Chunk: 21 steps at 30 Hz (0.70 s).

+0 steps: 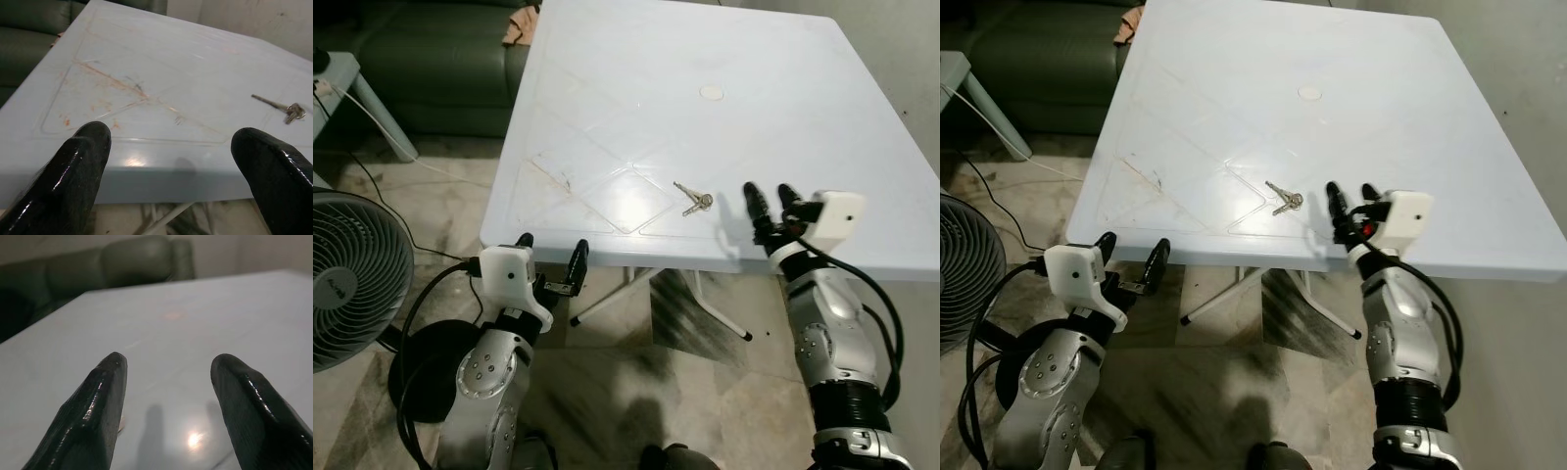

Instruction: Hang keys on a hook

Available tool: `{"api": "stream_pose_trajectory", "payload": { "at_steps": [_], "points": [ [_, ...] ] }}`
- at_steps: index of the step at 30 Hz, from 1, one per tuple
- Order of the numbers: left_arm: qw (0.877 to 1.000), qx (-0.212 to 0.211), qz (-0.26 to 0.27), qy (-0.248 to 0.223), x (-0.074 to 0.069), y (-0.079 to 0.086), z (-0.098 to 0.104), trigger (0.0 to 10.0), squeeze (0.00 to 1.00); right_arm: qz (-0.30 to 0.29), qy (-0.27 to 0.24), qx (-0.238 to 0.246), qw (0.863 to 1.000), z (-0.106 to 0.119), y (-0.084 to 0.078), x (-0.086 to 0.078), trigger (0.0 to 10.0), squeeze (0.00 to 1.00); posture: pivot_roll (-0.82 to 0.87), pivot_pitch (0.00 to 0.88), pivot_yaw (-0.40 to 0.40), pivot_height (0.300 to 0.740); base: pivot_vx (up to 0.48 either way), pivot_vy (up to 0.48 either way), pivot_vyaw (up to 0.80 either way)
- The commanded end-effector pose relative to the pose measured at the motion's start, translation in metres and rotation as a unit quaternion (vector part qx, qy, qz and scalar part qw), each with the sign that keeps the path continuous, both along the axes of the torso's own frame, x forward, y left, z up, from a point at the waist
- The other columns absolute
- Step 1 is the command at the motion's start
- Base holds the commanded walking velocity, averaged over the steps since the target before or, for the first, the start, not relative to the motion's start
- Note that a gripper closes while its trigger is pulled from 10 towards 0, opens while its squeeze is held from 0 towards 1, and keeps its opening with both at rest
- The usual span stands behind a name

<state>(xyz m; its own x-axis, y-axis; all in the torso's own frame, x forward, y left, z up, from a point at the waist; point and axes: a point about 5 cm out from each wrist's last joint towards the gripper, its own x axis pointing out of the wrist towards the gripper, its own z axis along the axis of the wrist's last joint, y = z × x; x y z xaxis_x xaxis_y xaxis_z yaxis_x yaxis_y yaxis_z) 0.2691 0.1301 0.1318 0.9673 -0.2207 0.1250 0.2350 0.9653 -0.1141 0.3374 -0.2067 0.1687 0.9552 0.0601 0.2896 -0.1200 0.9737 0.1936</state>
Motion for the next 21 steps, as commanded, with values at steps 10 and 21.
{"api": "stream_pose_trajectory", "payload": {
  "at_steps": [10, 21],
  "points": [
    [0.999, 0.028, 0.000, 0.039, 0.002, 0.000, -0.037, 10.0, 0.00, -0.008, 0.044, -0.023, 0.999, -0.040, -0.015, -0.022, 10.0, 0.00, 0.00, 0.111, -0.047, 0.732, 0.000, 0.000, 0.00],
    [0.999, 0.039, 0.007, 0.037, -0.004, 0.001, -0.046, 10.0, 0.00, 0.011, 0.055, -0.045, 0.997, -0.056, -0.003, -0.034, 10.0, 0.00, 0.01, 0.108, -0.054, 0.732, 0.000, 0.000, 0.00]
  ]
}}
